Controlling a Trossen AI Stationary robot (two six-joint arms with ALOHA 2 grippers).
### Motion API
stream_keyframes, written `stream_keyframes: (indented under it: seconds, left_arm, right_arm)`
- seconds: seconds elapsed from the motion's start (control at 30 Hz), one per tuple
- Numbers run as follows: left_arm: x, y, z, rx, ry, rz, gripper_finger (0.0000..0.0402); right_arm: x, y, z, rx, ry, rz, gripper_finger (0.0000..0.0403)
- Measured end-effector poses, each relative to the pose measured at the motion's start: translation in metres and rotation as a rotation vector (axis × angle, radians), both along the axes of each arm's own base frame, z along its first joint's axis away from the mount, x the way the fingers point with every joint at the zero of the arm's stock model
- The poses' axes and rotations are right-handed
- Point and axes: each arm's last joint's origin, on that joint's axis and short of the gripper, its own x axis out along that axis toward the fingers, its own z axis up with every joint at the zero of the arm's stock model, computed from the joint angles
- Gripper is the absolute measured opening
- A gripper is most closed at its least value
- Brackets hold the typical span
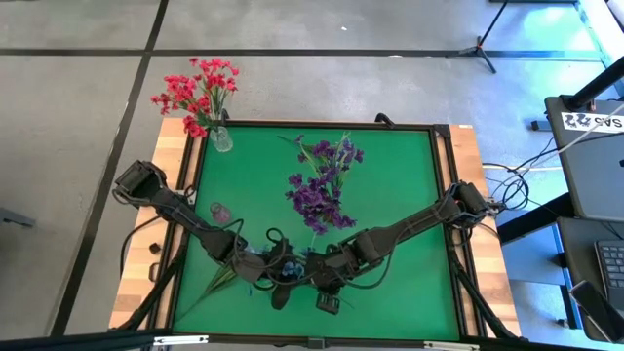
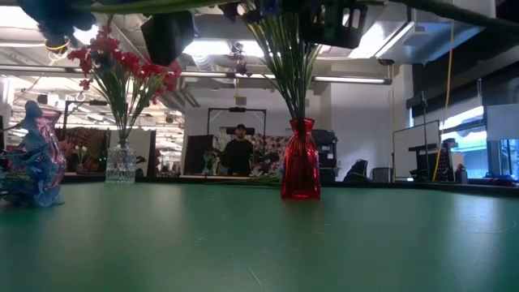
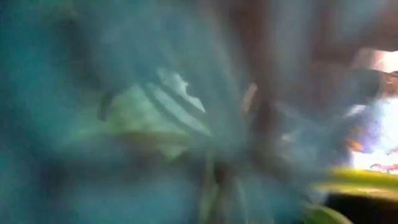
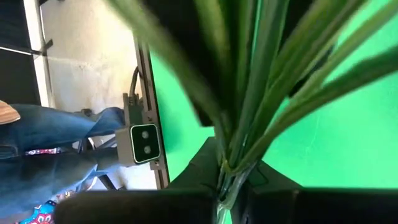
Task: Sort flowers into vase by color
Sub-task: Put the right blue flowers into the violet vase
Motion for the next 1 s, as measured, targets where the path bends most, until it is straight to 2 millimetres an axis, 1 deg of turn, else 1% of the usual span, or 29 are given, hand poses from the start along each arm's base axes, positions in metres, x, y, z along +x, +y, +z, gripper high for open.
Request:
stream_keyframes:
  seconds: [0.13,0.17,0.23,0.37,0.47,0.57,0.67,0.8,0.9,1.0]
  left_arm:
    - [0.0,0.0,0.0,-0.012,0.0,0.004,0.0027]
    - [0.0,0.0,0.0,-0.021,0.001,0.007,0.0015]
    - [0.0,0.0,0.0,-0.025,0.003,0.004,0.0012]
    - [-0.003,0.001,0.004,-0.016,0.012,-0.004,0.0006]
    - [-0.011,0.005,0.017,-0.003,0.03,-0.009,0.0005]
    - [-0.028,0.009,0.031,0.039,0.091,-0.025,0.0004]
    - [-0.054,0.017,0.054,0.062,0.127,-0.055,0.0003]
    - [-0.097,0.033,0.095,0.102,0.237,-0.139,0.0002]
    - [-0.133,0.053,0.136,0.122,0.313,-0.157,0.0002]
    - [-0.166,0.076,0.174,0.138,0.348,-0.142,0.0002]
  right_arm:
    - [0.001,-0.001,0.0,-0.012,-0.013,-0.012,0.0019]
    - [0.001,-0.001,0.0,-0.012,-0.017,-0.013,0.0027]
    - [0.002,0.0,0.002,-0.008,-0.033,-0.014,0.0051]
    - [0.0,-0.001,0.01,0.01,-0.053,-0.01,0.012]
    - [-0.007,-0.003,0.024,0.062,-0.046,-0.006,0.0172]
    - [-0.021,0.001,0.045,0.111,-0.058,-0.005,0.0208]
    - [-0.041,0.008,0.067,0.132,-0.077,-0.005,0.0225]
    - [-0.067,0.014,0.09,0.1,-0.117,-0.045,0.0229]
    - [-0.082,0.017,0.101,0.048,-0.147,-0.113,0.0229]
    - [-0.092,0.021,0.102,-0.022,-0.166,-0.178,0.0229]
